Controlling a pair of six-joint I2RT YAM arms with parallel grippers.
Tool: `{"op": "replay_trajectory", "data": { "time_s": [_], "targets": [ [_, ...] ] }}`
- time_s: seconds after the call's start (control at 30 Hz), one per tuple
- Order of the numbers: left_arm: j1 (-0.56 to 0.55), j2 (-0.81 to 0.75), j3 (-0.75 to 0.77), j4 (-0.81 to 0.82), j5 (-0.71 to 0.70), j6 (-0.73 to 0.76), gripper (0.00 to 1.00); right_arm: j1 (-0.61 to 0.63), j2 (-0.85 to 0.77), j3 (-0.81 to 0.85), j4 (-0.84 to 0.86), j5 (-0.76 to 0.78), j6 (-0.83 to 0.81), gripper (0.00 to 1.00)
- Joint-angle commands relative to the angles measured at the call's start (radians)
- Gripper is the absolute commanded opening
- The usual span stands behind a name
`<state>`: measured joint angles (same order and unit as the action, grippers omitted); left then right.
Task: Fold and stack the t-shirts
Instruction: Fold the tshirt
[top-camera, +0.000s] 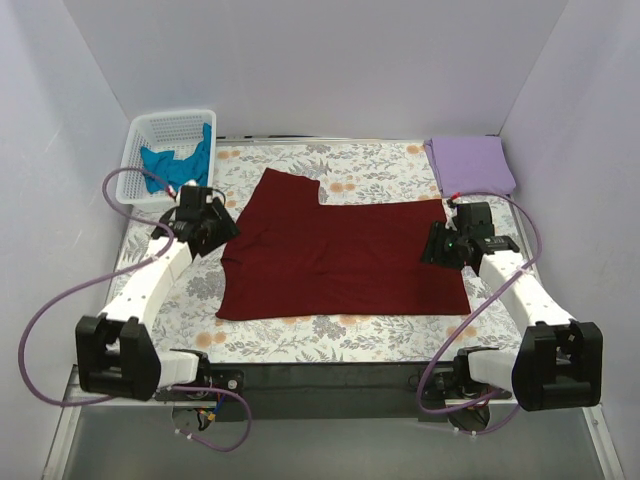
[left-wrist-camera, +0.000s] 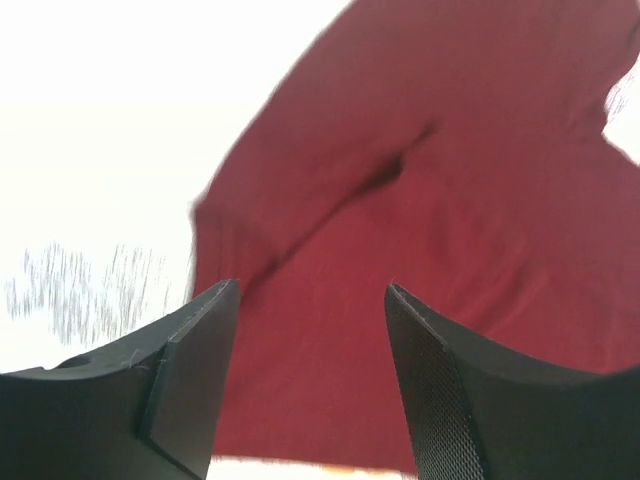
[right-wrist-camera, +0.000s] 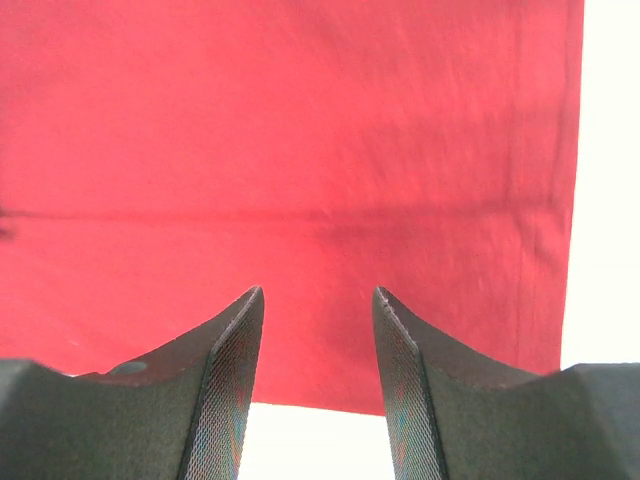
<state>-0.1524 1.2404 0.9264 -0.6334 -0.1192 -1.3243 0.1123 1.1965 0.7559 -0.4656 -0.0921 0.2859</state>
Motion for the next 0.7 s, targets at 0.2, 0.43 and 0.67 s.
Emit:
{"op": "replay_trajectory", "data": {
  "time_s": [0.2,0.43,0.67],
  "targets": [
    [-0.019,0.433,0.32,0.133,-0.066,0.227,0.59,0.062,0.106,0.094,0.16,-0.072,-0.044,0.53],
    [-0.022,0.668,0.514,0.147,-0.091,0.261,0.52,0.089,0.182,0.123,0.185,-0.064,-0.073,0.52],
    [-0.022,0.809,0.604,0.152,-0.114,0.277,0.44,0.093,0.233,0.111,0.217,-0.083,-0.079,0.52]
  ]
}}
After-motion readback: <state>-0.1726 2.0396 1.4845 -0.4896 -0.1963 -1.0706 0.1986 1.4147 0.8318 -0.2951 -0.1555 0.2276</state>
